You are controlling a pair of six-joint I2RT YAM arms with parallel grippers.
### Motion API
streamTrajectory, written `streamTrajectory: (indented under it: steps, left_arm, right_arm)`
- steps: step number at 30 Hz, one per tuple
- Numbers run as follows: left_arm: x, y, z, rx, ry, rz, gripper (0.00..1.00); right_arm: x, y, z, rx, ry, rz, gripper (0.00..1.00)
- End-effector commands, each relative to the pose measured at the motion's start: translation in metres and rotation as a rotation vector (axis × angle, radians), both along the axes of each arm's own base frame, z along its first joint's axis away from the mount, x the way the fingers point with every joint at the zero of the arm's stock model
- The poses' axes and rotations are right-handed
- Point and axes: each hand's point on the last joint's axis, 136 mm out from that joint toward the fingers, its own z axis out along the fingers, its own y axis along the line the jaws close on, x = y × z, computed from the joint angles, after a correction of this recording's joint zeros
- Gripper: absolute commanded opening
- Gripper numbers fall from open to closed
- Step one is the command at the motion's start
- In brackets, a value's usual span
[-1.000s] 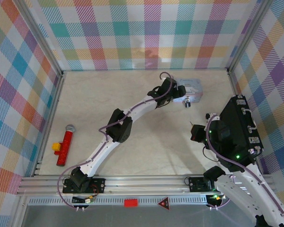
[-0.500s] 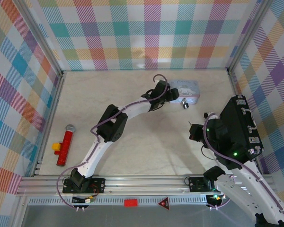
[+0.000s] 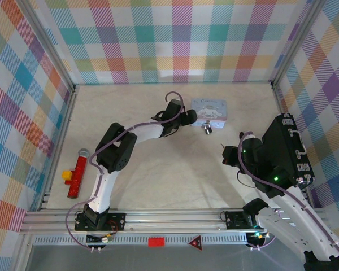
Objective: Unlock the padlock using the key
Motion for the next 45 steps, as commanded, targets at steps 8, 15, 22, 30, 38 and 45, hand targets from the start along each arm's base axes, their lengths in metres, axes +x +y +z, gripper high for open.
streamTrajectory:
  steps: [8,15,22,30,38,45]
  left_arm:
    - [-0.063,-0.058,0.021,-0.022,-0.046,-0.127,0.84]
    - [-0.054,-0.076,-0.007,-0.029,-0.013,-0.077,0.79]
    - [-0.041,-0.094,-0.033,-0.029,0.021,-0.06,0.73]
    - [-0.031,-0.106,-0.047,-0.01,0.029,-0.058,0.59]
    - [-0.032,-0.097,-0.05,0.036,0.018,-0.048,0.4]
    - [-0.034,-0.08,-0.041,0.059,0.005,-0.045,0.23]
  right_arm:
    - [0.001,0.004,0.006,0.037,-0.018,0.006,0.0]
    - [-0.003,0.003,0.006,0.044,-0.017,0.009,0.0]
    - [-0.007,0.0,0.005,0.049,-0.02,0.002,0.0]
    - [-0.008,0.0,0.001,0.051,-0.013,0.007,0.0]
    - [-0.008,0.002,-0.001,0.057,-0.008,0.009,0.0]
    - [-0.007,0.006,-0.009,0.065,0.026,0.013,0.0]
